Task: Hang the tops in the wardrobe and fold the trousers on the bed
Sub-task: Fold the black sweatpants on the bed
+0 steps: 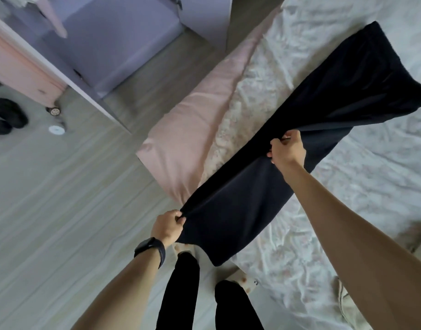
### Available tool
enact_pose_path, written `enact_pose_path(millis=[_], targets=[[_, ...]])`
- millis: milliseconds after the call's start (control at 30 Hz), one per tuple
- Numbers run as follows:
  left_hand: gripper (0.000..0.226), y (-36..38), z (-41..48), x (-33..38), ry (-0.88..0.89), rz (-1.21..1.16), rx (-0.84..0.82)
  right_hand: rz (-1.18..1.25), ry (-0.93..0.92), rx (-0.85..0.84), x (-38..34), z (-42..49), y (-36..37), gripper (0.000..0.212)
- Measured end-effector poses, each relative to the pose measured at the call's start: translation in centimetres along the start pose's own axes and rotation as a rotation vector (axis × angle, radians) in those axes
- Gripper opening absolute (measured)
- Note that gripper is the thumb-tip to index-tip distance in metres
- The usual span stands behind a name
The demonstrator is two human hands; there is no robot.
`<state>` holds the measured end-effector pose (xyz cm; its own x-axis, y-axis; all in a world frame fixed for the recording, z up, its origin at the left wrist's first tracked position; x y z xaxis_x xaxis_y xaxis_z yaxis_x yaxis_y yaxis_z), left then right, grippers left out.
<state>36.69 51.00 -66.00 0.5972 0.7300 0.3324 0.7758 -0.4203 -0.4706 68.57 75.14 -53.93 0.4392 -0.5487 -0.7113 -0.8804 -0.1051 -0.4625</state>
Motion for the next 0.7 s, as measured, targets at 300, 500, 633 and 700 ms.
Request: enact_pose_path(millis=[300,500,633,700], targets=[[0.017,-1.5,4.1,0.8,0.051,0.279,0.005,-0.138,0.106,0.051,0.2,3.0,3.4,0.017],[0.03,-1.9,6.2,0.9,0.116,0.381,-0.028,-0.132,0.16,0.057,0.6,4.4,5.5,0.017],[0.03,-0.8,7.2,1.4,0.098,0.402,-0.151,-0.169,0.166,-0.02,1.3,3.9,7.1,0.025],[0.028,-0.8,7.1,2.6,0.121,0.401,-0.196,-0.213,0.177,-0.078,1.8,3.1,8.0,0.039]])
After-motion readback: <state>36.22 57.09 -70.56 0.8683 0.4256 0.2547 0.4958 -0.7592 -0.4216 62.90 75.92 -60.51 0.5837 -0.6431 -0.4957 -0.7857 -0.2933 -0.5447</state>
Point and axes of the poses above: each hand's wrist, its own z-axis towards the middle knuckle, its own y-axis out of the palm, x = y × z, the point moved 9 cm from there along z, towards the middle knuckle, and after that the axes turned 10 degrees about -x, right-handed, at the moved point
